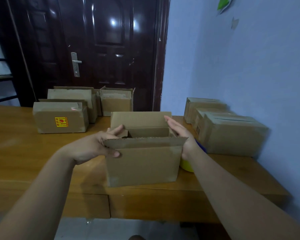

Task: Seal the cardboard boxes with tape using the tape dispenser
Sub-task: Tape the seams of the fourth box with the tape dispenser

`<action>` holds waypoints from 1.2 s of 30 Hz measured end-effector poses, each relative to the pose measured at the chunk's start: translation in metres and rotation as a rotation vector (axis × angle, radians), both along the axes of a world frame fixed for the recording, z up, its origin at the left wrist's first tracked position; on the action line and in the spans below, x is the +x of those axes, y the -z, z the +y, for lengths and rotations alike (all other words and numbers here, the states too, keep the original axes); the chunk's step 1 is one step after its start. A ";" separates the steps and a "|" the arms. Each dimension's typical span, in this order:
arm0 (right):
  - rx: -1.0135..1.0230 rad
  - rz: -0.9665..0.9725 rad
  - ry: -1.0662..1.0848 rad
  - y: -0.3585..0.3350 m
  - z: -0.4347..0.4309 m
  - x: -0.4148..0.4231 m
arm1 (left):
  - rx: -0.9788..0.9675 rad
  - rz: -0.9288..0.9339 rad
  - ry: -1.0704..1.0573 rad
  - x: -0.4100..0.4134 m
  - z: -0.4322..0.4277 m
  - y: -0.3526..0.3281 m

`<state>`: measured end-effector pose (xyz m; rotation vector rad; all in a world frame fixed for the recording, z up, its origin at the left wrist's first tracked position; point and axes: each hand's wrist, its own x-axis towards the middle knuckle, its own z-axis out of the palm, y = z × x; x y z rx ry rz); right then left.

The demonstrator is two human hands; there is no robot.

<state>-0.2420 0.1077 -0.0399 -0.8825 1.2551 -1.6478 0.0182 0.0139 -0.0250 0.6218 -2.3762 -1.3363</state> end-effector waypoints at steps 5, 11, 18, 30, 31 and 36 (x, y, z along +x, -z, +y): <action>-0.009 0.031 -0.083 0.001 -0.002 -0.005 | -0.006 0.023 0.041 0.002 -0.007 0.008; 0.024 0.031 0.052 -0.002 0.002 0.006 | 0.255 0.422 -0.222 -0.017 0.012 0.021; 0.016 0.039 0.204 0.004 -0.001 0.008 | 0.080 0.565 -0.652 -0.038 0.024 0.023; -0.104 0.718 0.395 0.006 0.012 0.028 | -0.919 -0.091 -0.758 -0.059 0.046 0.010; -0.085 0.712 0.405 0.008 0.012 0.026 | -0.906 -0.148 -0.729 -0.060 0.049 0.012; -0.051 0.662 0.323 -0.002 0.015 0.013 | -1.004 -0.224 -0.630 -0.056 0.046 0.019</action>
